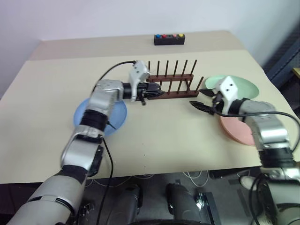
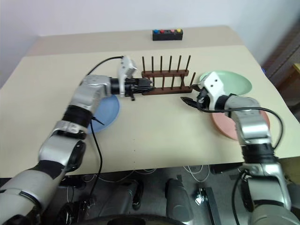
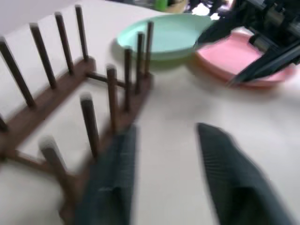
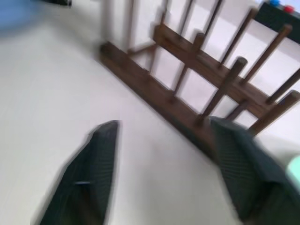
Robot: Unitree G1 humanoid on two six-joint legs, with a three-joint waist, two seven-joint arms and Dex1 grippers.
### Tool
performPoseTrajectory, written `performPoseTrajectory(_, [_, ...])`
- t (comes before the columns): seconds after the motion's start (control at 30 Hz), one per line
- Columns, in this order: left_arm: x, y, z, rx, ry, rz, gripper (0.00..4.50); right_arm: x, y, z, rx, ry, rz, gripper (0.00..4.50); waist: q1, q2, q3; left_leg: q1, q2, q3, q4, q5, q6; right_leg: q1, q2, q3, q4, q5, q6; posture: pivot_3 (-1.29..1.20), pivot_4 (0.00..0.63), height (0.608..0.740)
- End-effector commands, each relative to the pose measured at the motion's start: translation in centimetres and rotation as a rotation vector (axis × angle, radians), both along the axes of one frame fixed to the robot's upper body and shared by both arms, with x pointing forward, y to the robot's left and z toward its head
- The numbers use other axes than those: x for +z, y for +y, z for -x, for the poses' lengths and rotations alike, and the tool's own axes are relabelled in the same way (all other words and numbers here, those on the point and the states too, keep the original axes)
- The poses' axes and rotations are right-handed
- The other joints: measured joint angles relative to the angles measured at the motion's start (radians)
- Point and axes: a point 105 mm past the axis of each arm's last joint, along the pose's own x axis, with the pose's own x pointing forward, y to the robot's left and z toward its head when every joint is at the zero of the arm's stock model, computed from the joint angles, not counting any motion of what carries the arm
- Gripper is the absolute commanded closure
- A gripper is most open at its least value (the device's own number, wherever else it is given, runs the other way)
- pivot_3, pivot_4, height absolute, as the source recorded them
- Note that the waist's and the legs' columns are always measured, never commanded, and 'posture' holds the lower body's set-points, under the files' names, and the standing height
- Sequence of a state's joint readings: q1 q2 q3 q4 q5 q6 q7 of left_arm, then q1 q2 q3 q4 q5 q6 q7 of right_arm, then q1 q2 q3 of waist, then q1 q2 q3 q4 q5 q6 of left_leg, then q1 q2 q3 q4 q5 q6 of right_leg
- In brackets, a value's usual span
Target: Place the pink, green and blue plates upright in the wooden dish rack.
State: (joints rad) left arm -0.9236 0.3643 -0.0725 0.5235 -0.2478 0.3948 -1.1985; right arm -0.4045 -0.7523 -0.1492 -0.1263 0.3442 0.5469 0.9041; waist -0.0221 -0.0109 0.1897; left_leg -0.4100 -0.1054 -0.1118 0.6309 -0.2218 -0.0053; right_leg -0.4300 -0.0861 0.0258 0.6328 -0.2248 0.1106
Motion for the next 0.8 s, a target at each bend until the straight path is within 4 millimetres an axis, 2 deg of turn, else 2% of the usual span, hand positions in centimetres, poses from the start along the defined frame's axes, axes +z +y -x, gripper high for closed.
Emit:
performPoseTrajectory(0.03, [3.6, 0.0, 2.6, -0.145, -0.058, 0.096, 0.72, 2.8, 0.0, 2.5, 0.018, -0.019, 0.002, 0.00, 0.005, 0.000, 0.000, 0.000, 0.000, 0.000, 0.001, 0.000, 0.000, 0.001, 0.000, 0.000, 0.000, 0.000, 0.000, 0.00, 0.150, 0.740])
performPoseTrajectory(0.07, [3.9, 0.1, 3.2, -0.181, -0.078, 0.099, 0.20, 2.7, -0.7, 3.1, -0.005, 0.005, 0.033, 0.00, 0.009, 0.000, 0.000, 0.000, 0.000, 0.000, 0.002, 0.000, 0.000, 0.001, 0.000, 0.000, 0.000, 0.001, -0.001, 0.00, 0.150, 0.740])
performPoseTrajectory(0.1, [4.2, 0.2, 3.8, -0.215, -0.086, 0.106, 0.03, 2.5, -1.4, 3.7, -0.034, 0.032, 0.059, 0.00, 0.016, 0.000, 0.000, 0.000, 0.000, 0.000, 0.003, 0.000, 0.000, 0.002, 0.000, 0.000, 0.000, 0.001, -0.001, 0.00, 0.150, 0.740])
performPoseTrajectory(0.17, [4.4, 0.2, 4.4, -0.244, -0.095, 0.112, 0.03, 2.2, -2.5, 4.7, -0.067, 0.077, 0.091, 0.00, 0.022, -0.001, 0.000, 0.001, -0.001, -0.001, 0.004, 0.000, 0.000, 0.005, -0.001, -0.002, -0.002, 0.001, -0.001, 0.00, 0.150, 0.740])
performPoseTrajectory(0.2, [4.6, 0.3, 5.0, -0.277, -0.155, 0.109, 0.03, 1.9, -2.9, 5.4, -0.078, 0.104, 0.105, 0.00, 0.026, 0.000, 0.000, 0.001, -0.001, -0.001, 0.005, -0.001, 0.001, 0.006, -0.001, -0.002, -0.002, 0.001, -0.001, 0.00, 0.150, 0.740])
performPoseTrajectory(0.3, [4.7, 0.6, 6.8, -0.364, -0.181, 0.132, 0.03, 0.6, -4.2, 7.3, -0.111, 0.199, 0.167, 0.00, 0.032, 0.000, 0.000, 0.001, -0.001, 0.000, 0.004, -0.001, 0.002, 0.005, -0.002, -0.001, -0.003, 0.000, -0.001, 0.00, 0.150, 0.740])
performPoseTrajectory(0.43, [4.5, 0.9, 7.5, -0.391, -0.187, 0.141, 0.03, -0.7, -7.0, 8.7, -0.247, 0.301, 0.195, 0.00, 0.033, 0.000, 0.000, 0.001, 0.000, 0.001, 0.004, -0.001, 0.002, 0.005, -0.002, -0.001, -0.003, 0.000, -0.001, 0.00, 0.150, 0.740])
performPoseTrajectory(0.5, [4.2, 0.8, 7.5, -0.392, -0.206, 0.140, 0.03, -1.9, -8.2, 9.5, -0.287, 0.359, 0.252, 0.00, 0.034, 0.000, 0.000, 0.001, 0.000, 0.001, 0.005, -0.001, 0.002, 0.005, -0.002, -0.001, -0.002, 0.000, -0.001, 0.00, 0.150, 0.740])
performPoseTrajectory(0.63, [3.8, 0.3, 7.5, -0.405, -0.208, 0.125, 0.03, -3.4, -9.6, 9.4, -0.357, 0.389, 0.306, 0.00, 0.033, 0.000, 0.000, 0.001, 0.000, 0.001, 0.005, -0.001, 0.002, 0.006, -0.002, -0.001, -0.003, 0.000, -0.001, 0.00, 0.150, 0.740])
performPoseTrajectory(0.8, [3.9, 0.4, 8.0, -0.429, -0.206, 0.131, 0.03, -4.3, -10.0, 9.6, -0.364, 0.428, 0.317, 0.00, 0.033, 0.000, 0.000, 0.001, 0.000, 0.002, 0.005, -0.001, 0.002, 0.006, -0.002, -0.001, -0.003, 0.000, -0.001, 0.00, 0.150, 0.740])
